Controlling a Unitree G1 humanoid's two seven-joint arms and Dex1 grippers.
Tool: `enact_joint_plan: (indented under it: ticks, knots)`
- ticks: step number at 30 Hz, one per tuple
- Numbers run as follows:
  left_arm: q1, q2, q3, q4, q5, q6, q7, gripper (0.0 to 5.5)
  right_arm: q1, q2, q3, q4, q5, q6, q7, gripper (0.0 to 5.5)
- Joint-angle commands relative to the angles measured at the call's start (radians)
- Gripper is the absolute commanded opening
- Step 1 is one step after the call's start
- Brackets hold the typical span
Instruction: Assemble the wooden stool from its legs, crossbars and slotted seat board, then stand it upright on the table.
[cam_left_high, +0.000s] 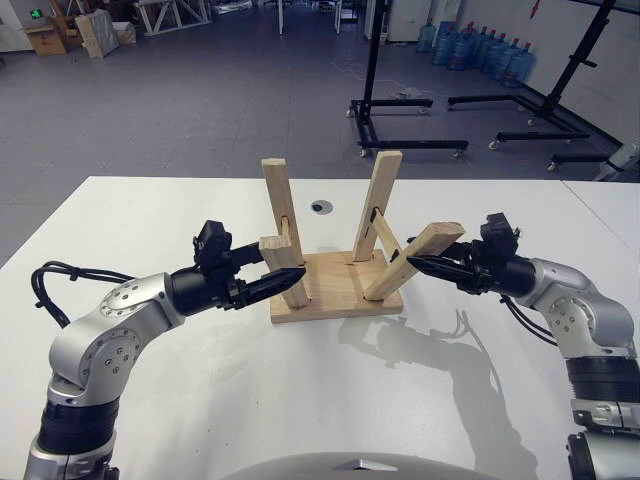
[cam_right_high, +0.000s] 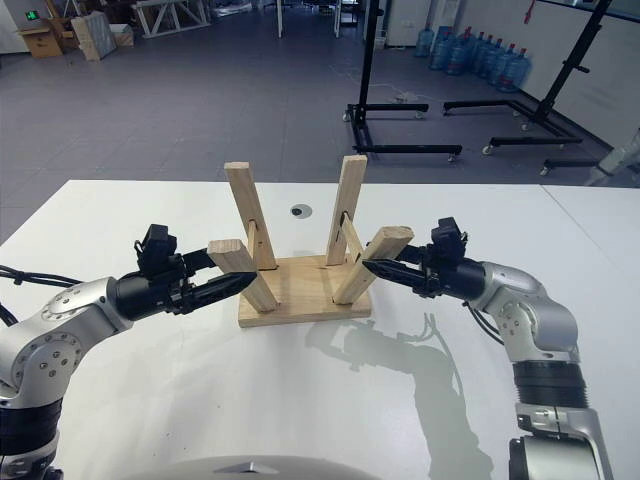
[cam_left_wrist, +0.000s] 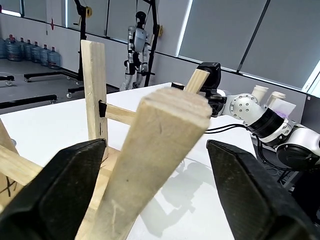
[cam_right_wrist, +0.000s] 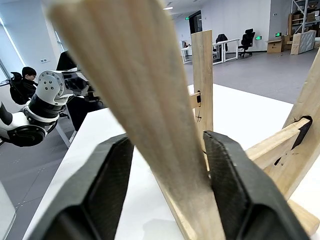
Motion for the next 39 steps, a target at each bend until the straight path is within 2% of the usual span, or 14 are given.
enact_joint_plan:
  ticks: [1,4,7,10,13,19,25,26,31,33,39]
  knots:
    - [-0.012,0.039,-0.052,0.013,0.029,-0.002,-0.029,3.06,-0.003,0.006,-0.005,-0.006,0.009,0.009,-0.003,1.88]
    - [-0.041,0.04,-0.032,0.015,-0.034,0.053,-0.004,2.59,-0.019,0.006,-0.024,-0.02,0.054,0.076,-0.03,1.86]
    - [-0.13,0.024,0.051,0.05,-0.192,0.14,0.07,2.17,-0.066,0.002,-0.078,-0.045,0.163,0.211,-0.099,1.85]
    - [-0.276,0.008,0.137,0.164,-0.375,0.221,0.206,1.75,-0.178,-0.007,-0.134,-0.032,0.301,0.408,-0.236,1.69]
    - [-0.371,-0.02,0.156,0.296,-0.486,0.296,0.368,1.26,-0.27,0.013,-0.133,-0.015,0.376,0.578,-0.381,1.46]
    - [-0.421,-0.111,0.106,0.462,-0.567,0.396,0.619,1.21,-0.285,0.138,-0.088,-0.033,0.423,0.744,-0.629,1.44]
    - [-0.403,-0.183,0.064,0.582,-0.548,0.421,0.711,1.21,-0.233,0.206,-0.125,0.048,0.411,0.758,-0.735,1.44]
    - [-0.4,-0.19,0.056,0.598,-0.533,0.42,0.706,1.21,-0.218,0.208,-0.125,0.055,0.402,0.752,-0.735,1.82]
    - [-0.387,-0.196,0.025,0.693,-0.443,0.398,0.66,1.21,-0.169,0.213,-0.14,0.094,0.377,0.724,-0.717,2.66]
    - [-0.392,-0.197,0.029,0.73,-0.416,0.386,0.642,1.75,-0.161,0.213,-0.149,0.108,0.373,0.718,-0.709,2.98]
    - [-0.457,-0.171,0.117,0.744,-0.414,0.379,0.589,2.64,-0.206,0.183,-0.215,0.13,0.42,0.732,-0.686,3.96]
